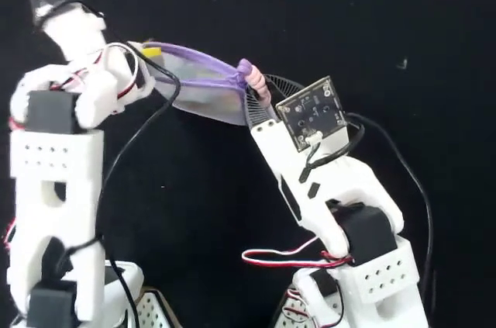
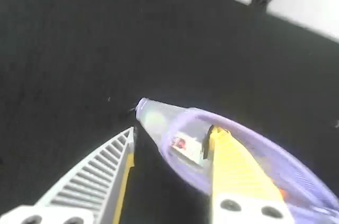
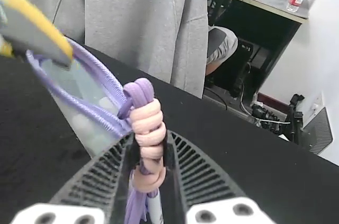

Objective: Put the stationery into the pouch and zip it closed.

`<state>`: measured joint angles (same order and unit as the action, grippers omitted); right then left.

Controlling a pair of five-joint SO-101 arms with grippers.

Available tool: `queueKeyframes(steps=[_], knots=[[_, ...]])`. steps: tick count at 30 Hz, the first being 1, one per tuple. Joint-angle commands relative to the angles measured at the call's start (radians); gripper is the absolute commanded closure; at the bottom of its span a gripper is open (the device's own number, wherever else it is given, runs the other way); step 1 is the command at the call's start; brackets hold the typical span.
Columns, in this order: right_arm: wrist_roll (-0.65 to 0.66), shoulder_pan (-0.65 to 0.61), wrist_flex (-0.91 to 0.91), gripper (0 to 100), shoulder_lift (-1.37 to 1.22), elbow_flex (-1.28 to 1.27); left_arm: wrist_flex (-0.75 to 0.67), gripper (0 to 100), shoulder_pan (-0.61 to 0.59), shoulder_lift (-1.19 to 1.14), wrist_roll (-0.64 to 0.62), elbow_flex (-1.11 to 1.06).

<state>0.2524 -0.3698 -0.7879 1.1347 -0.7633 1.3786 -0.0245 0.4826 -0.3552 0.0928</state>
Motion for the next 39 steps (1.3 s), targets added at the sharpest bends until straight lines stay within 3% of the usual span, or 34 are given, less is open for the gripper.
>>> queueKeyframes(steps=[1,8,14,17,22,27,39], knots=[[0.0,-0.003,0.0,98.8,0.028,0.061,0.038,77,-0.01,0.11,0.008,0.179],[-0.006,-0.009,0.005,98.8,0.013,0.067,0.114,76,0.01,0.305,0.11,0.283],[-0.009,-0.012,0.029,98.8,-0.114,0.156,0.252,77,0.217,0.4,0.255,0.125],[-0.009,-0.012,-0.014,98.8,-0.17,0.234,0.27,77,0.283,0.445,0.27,-0.018],[-0.009,-0.061,-0.137,98.8,-0.186,0.377,0.118,77,0.285,0.528,0.27,-0.318],[0.0,-0.195,-0.256,98.8,-0.193,0.489,-0.069,77,0.282,0.646,0.27,-0.568],[0.074,-0.351,-0.265,98.8,-0.311,0.549,-0.212,77,0.288,1.137,0.262,-0.935]])
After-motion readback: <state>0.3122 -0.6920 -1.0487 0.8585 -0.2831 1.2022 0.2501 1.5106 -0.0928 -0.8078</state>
